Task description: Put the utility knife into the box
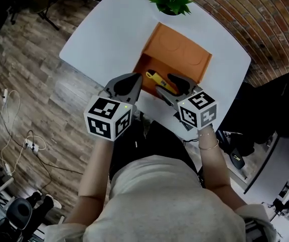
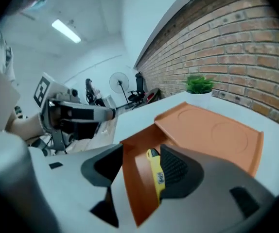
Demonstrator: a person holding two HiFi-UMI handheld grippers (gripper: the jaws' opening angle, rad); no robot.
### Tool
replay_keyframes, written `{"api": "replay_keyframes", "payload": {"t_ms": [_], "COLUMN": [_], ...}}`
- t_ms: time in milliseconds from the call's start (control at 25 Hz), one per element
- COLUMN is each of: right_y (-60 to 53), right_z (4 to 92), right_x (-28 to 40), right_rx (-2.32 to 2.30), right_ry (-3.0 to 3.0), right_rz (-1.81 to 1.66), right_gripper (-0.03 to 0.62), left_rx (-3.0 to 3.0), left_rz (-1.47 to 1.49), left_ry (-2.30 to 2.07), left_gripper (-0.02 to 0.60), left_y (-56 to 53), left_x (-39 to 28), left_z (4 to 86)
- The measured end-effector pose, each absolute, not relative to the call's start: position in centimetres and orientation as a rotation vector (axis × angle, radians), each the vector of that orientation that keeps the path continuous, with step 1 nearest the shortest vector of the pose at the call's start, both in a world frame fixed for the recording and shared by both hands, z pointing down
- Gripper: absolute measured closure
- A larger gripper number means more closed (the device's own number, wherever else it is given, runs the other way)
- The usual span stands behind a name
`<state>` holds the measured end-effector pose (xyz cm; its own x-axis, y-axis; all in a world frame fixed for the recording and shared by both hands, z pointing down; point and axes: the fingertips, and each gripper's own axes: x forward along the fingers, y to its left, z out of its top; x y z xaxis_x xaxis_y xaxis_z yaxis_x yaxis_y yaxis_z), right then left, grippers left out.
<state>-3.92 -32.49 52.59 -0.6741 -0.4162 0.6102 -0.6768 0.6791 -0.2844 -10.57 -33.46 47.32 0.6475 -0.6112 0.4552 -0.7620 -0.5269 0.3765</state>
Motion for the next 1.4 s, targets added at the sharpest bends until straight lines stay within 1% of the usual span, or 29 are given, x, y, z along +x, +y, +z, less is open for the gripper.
{"api": "replay_keyframes", "payload": {"t_ms": [160, 240, 320, 400, 480, 640, 840, 1000, 1120, 1320, 1400], "right_y": [-33.3, -33.6, -33.7, -33.8, -34.2, -34.0, -33.0, -31.9, -31.5, -31.0, -30.9], "right_z": [47.6, 45.3, 43.0, 40.8, 38.9, 36.6, 32.9, 29.8, 29.2, 29.5, 30.0], "right_x": [-3.8, -3.6, -3.3, -2.6, -1.7, -0.6, -0.2, 0.3, 1.0, 1.4, 1.5], "right_rx": [0.918, 0.956, 0.987, 1.045, 1.143, 1.218, 1.25, 1.321, 1.404, 1.426, 1.419], "right_ry": [-2.551, -2.613, -2.69, -2.771, -2.829, -2.845, -2.963, -3.037, -3.022, -2.987, -2.965], "right_rz": [0.752, 0.745, 0.752, 0.744, 0.692, 0.623, 0.521, 0.418, 0.391, 0.36, 0.376], "right_gripper": [0.368, 0.392, 0.447, 0.486, 0.547, 0.592, 0.594, 0.595, 0.595, 0.595, 0.595], "left_rx": [2.373, 2.403, 2.435, 2.469, 2.51, 2.598, 2.682, 2.719, 2.708, 2.672, 2.641], "left_rz": [0.387, 0.386, 0.377, 0.362, 0.345, 0.317, 0.254, 0.189, 0.114, 0.281, 0.29], "left_ry": [-1.052, -1.047, -1.045, -1.043, -1.029, -1.02, -1.003, -0.943, -0.915, -0.991, -0.989], "left_gripper": [0.573, 0.574, 0.574, 0.574, 0.574, 0.574, 0.574, 0.574, 0.574, 0.575, 0.575], "left_y": [-33.7, -33.7, -33.7, -33.8, -34.0, -34.4, -34.4, -33.5, -32.7, -32.3, -32.1], "left_x": [-9.6, -8.9, -8.2, -7.6, -7.0, -6.2, -4.9, -3.6, -2.9, -2.3, -2.2], "left_z": [45.2, 44.1, 42.9, 41.6, 40.1, 36.9, 33.7, 32.5, 32.2, 34.7, 35.3]}}
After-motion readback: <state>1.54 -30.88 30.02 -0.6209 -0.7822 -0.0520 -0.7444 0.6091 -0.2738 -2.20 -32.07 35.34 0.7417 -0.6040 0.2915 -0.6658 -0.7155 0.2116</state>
